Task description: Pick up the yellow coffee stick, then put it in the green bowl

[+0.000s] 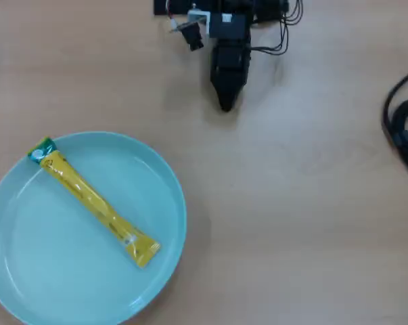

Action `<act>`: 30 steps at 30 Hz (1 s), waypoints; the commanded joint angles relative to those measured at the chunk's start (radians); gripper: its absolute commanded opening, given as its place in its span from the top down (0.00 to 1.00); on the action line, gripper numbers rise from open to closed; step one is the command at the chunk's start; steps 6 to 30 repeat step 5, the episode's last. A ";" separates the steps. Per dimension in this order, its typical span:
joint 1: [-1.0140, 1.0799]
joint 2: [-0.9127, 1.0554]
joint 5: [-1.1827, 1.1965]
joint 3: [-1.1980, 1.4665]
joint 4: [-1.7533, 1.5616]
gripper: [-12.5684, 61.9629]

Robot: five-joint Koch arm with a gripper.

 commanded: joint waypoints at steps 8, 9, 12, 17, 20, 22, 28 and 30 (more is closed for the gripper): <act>0.002 0.098 0.011 0.037 0.204 0.82; 0.002 0.098 0.011 0.037 0.204 0.82; 0.002 0.098 0.011 0.037 0.204 0.82; 0.002 0.098 0.011 0.037 0.204 0.82; 0.002 0.098 0.011 0.037 0.204 0.82; 0.002 0.098 0.011 0.037 0.204 0.82; 0.002 0.098 0.011 0.037 0.204 0.82; 0.002 0.098 0.011 0.037 0.204 0.82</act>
